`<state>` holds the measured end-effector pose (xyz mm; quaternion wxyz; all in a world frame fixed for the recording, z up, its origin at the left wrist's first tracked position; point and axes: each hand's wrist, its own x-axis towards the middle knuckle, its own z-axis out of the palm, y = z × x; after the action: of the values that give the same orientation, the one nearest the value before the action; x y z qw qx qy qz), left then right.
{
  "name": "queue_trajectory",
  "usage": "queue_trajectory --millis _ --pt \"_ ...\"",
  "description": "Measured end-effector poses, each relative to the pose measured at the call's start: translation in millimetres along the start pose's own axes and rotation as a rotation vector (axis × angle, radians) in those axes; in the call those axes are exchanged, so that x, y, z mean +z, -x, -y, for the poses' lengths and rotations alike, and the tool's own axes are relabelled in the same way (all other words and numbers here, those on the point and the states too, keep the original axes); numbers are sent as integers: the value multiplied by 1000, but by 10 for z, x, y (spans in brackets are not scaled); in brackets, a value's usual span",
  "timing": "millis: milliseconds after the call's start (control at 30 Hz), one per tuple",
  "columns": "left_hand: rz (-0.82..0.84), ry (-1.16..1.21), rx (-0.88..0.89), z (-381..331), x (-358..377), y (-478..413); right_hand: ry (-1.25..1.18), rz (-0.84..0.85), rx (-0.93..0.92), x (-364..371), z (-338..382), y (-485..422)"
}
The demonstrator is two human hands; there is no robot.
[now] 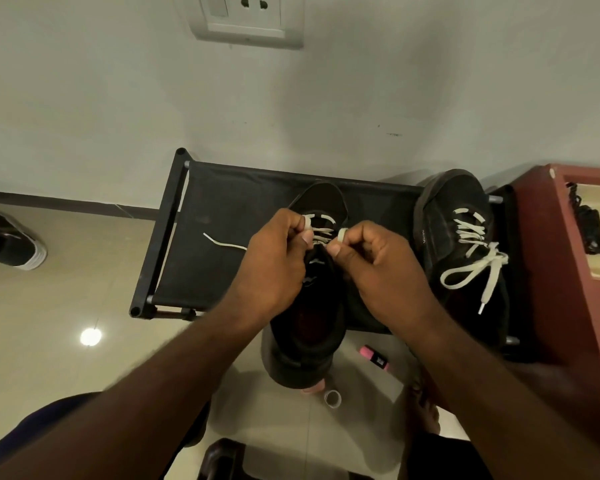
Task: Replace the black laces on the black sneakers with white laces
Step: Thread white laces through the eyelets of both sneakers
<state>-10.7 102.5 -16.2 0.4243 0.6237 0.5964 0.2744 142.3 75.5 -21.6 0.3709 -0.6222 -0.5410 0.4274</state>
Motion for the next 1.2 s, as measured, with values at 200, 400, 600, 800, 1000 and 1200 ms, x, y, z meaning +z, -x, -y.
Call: queue_trajectory --millis 200,400,600,800,1000,1200 --pt "-30 8 -14 32 -13 -25 87 -36 -90 34 35 33" --pt "-43 92 -110 28 -60 -38 59 -21 -46 -2 33 -5" --pt "-50 150 -185 -4 -80 -45 -90 25 90 -39 45 -5" --pt "-27 212 -253 -45 -105 -85 -354 -70 287 -13 70 0" --pt "129 306 -109 -197 -191 -139 -178 -321 -79 -6 143 -9" --pt "468 89 133 -176 -270 -115 242 -78 -582 -62 86 -21"
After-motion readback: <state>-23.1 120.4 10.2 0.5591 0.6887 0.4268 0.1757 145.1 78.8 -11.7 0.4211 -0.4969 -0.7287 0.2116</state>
